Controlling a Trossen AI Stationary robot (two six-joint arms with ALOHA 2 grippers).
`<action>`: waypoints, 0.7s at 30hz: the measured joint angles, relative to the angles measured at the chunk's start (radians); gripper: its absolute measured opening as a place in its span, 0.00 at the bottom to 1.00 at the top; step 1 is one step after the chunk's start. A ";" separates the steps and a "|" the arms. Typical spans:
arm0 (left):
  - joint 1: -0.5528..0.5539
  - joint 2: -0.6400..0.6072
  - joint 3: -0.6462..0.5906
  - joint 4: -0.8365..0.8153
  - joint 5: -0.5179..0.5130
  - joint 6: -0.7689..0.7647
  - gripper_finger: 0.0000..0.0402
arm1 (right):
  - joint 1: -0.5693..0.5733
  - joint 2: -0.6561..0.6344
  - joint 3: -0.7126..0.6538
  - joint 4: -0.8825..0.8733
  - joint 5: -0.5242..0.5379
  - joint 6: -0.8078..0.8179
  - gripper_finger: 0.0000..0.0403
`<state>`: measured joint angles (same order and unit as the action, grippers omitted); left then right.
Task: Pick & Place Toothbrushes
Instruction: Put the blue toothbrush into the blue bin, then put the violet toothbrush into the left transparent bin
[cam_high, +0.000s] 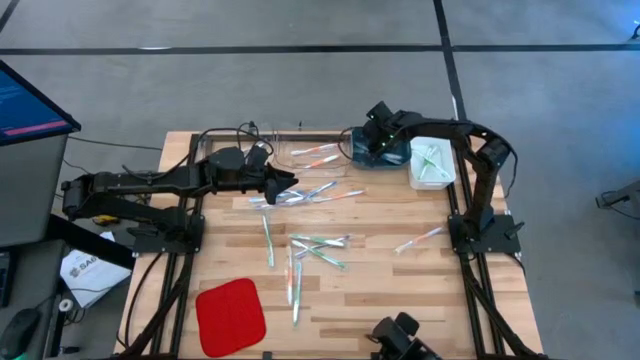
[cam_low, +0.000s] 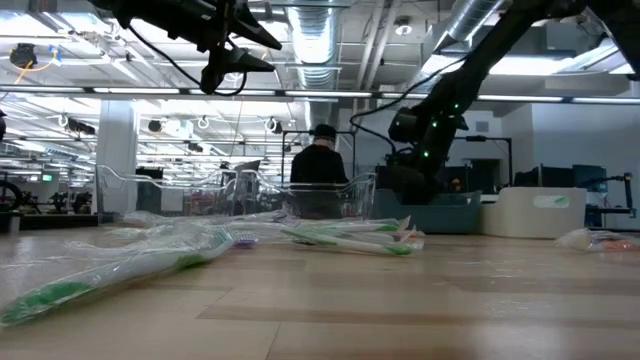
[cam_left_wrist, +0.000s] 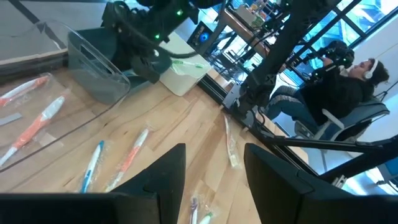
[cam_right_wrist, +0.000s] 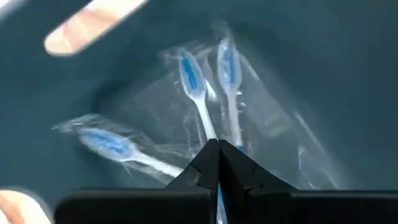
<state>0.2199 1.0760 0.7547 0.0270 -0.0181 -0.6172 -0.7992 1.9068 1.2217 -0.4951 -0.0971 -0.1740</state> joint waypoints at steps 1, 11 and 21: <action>0.000 0.000 0.000 0.000 0.000 -0.001 0.40 | 0.006 -0.002 0.000 0.012 0.000 -0.001 0.00; 0.000 0.000 0.000 0.000 -0.008 -0.009 0.40 | -0.018 -0.043 0.049 0.080 0.006 0.026 0.00; 0.000 0.000 0.000 0.000 -0.039 -0.009 0.40 | -0.042 -0.055 0.138 -0.023 -0.008 -0.012 0.00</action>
<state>0.2199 1.0761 0.7547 0.0265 -0.0574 -0.6258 -0.8410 1.8516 1.3593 -0.5179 -0.1049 -0.1856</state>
